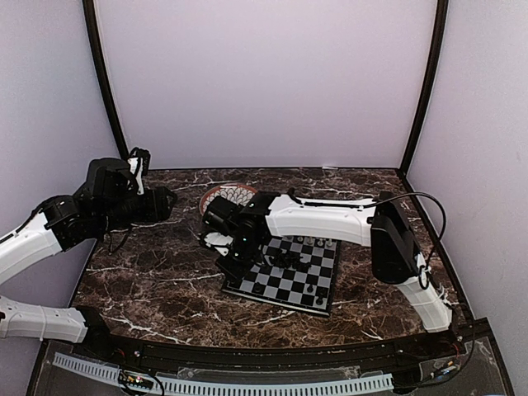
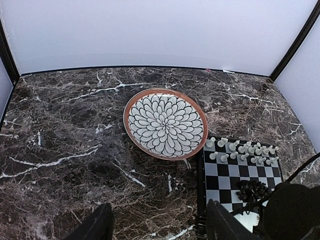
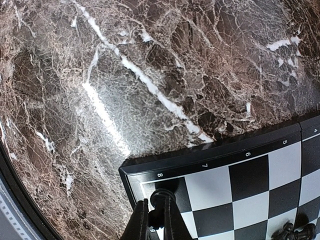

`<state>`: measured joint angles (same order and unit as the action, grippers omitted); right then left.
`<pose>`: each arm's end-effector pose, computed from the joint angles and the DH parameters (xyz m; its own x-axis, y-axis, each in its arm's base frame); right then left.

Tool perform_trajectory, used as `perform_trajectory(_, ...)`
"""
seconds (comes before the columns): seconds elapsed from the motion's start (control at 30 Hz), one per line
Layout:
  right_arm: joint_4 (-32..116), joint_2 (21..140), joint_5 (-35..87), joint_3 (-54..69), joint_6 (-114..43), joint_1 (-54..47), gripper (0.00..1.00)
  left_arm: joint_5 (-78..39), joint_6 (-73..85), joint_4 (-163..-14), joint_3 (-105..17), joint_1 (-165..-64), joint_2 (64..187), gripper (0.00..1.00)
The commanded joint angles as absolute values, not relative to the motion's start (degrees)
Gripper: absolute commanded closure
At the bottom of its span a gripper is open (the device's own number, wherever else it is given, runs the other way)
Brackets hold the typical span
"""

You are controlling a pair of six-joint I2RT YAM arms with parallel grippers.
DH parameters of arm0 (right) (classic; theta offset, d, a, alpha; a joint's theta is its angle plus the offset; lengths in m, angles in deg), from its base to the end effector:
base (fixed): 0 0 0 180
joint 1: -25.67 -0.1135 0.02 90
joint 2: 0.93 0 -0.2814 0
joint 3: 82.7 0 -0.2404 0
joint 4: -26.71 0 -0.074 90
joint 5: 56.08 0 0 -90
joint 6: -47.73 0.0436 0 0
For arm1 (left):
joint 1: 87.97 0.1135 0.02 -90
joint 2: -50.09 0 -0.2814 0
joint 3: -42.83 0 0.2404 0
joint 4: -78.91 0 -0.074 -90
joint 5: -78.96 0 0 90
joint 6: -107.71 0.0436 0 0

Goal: Set up the chess pieces on the board
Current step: Place the rook at h8, then pick up the pawn from the chessboard.

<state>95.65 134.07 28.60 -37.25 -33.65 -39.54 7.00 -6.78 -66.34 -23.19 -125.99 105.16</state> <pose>0.2063 0.4563 0.2007 -0.5256 -0.7820 -0.3350 -0.8484 0.5108 0.1386 0.1663 -0.1129 0.3433 -0.4396 -0.1567 -0.8844 0.1980 0.9435 -0.2656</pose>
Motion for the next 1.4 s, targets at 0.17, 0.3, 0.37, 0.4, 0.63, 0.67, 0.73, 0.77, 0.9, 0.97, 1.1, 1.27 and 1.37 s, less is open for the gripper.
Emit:
perform_trajectory(0.17,95.92,135.56,28.08,-37.04,-32.74,-39.15,0.9,6.59,-6.9,-66.0,-22.45,-125.67,105.21,0.34)
perform_trajectory(0.3,96.08,135.49,28.11,-37.04,-32.52,-39.1,0.83,6.68,-7.03,-65.81,-22.26,-125.63,104.89,0.34)
perform_trajectory(0.37,96.21,135.2,28.08,-37.24,-32.27,-39.02,0.81,6.66,-7.07,-65.81,-22.29,-125.6,104.9,0.34)
perform_trajectory(0.4,96.31,134.91,28.04,-37.42,-32.33,-38.9,0.8,6.63,-7.03,-65.83,-22.36,-125.64,104.91,0.34)
perform_trajectory(0.63,97.38,127.58,26.42,-39.76,-30.68,-34.28,0.73,6.32,-6.24,-66.1,-24.25,-125.66,106.23,0.34)
perform_trajectory(0.67,97.37,126.13,26.56,-39.04,-30.44,-33.0,0.73,5.69,-6.22,-66.21,-24.44,-125.65,106.93,0.34)
perform_trajectory(0.73,96.24,122.67,27.44,-34.83,-30.32,-30.72,0.73,3.99,-6.09,-67.21,-24.91,-125.63,108.52,0.35)
perform_trajectory(0.77,95.24,120.65,28.01,-31.87,-30.51,-29.61,0.74,3.16,-5.88,-68.02,-25.31,-125.61,109.1,0.37)
perform_trajectory(0.9,92.21,112.86,29.84,-20.32,-30.83,-25.75,0.77,-5.54,-4.32,-71.74,-26.54,-125.66,114.7,0.45)
perform_trajectory(0.97,91.1,109.6,30.72,-15.51,-30.84,-23.9,0.78,-9.78,-3.77,-72.96,-27.53,-125.72,118.18,0.47)
perform_trajectory(1.1,88.8,106.25,32.94,-8.88,-31.34,-22.1,0.8,-16.41,-4.2,-70.78,-32.22,-125.82,126.31,0.52)
perform_trajectory(1.27,90.99,109.8,32.57,-9.64,-33.2,-22.05,0.78,-18.97,-6.17,-70.62,-36.53,-126.22,131.38,0.53)
perform_trajectory(1.37,90.75,111.56,32.73,-10.37,-33.21,-22.06,0.77,-19.54,-6.75,-70.74,-37.84,-126.29,133.1,0.53)
